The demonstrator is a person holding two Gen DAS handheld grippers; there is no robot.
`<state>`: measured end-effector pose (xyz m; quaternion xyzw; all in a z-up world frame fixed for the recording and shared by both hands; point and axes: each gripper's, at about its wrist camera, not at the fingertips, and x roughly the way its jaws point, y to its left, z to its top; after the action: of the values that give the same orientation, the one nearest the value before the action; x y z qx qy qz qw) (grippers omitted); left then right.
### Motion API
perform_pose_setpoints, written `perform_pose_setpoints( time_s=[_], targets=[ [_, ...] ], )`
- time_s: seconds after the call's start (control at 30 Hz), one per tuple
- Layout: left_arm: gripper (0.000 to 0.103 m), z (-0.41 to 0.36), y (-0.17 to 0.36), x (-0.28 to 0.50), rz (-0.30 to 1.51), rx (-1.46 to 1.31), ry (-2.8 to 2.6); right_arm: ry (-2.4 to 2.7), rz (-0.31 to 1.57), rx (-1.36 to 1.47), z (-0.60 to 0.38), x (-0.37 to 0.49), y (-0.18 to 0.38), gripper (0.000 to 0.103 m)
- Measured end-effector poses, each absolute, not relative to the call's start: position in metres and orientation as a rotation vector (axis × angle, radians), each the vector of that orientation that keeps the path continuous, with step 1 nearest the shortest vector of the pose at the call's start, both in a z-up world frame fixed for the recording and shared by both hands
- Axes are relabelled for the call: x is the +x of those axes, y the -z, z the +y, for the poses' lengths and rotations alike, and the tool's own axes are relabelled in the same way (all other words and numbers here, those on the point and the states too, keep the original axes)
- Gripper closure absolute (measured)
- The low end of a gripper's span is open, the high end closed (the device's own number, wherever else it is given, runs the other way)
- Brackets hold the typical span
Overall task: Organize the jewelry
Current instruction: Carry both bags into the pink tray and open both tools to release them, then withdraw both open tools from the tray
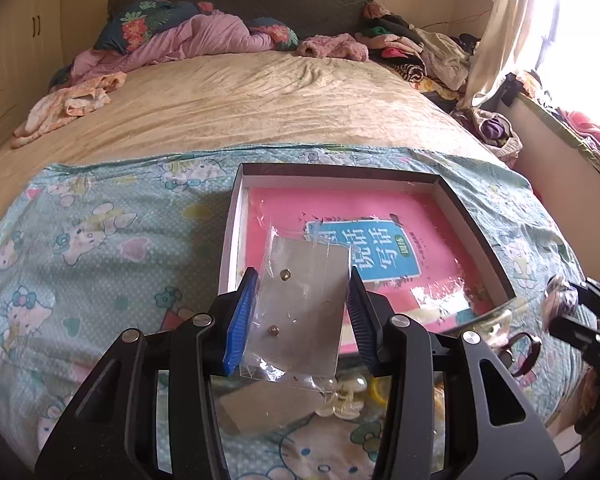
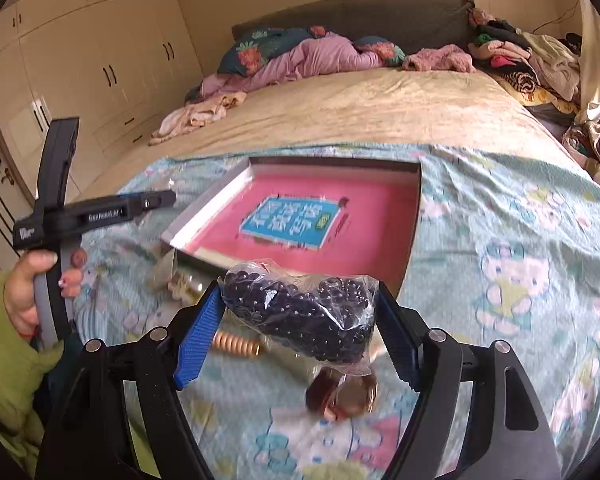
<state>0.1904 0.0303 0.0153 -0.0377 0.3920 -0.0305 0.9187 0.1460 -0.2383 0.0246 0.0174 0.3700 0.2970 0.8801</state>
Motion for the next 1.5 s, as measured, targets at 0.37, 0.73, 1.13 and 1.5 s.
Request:
perform_pose_setpoints(
  time_s=[0.37,0.73,1.13,1.5],
  targets=[
    [0.067,0.031,0.014,0.227,0.877,-0.057,0.049,-0.586,0.789,0.02,-0.212,0.215,-0.006,0.03],
    [0.067,0.028,0.035,0.237,0.921,-0.048,0.063,-0.55,0.911,-0.006,-0.197,0.239,0.023,0.03],
    [0.057,0.025,0.041,0.235,0.945,-0.037,0.066,-0.514,0.944,0.004,-0.203,0.241,0.026,0.025],
    [0.024,0.029,0.009,0.214,0.88,-0.064,0.058,-0.516,0.813,0.054,-0.228,0.213,-0.013,0.013]
  ],
)
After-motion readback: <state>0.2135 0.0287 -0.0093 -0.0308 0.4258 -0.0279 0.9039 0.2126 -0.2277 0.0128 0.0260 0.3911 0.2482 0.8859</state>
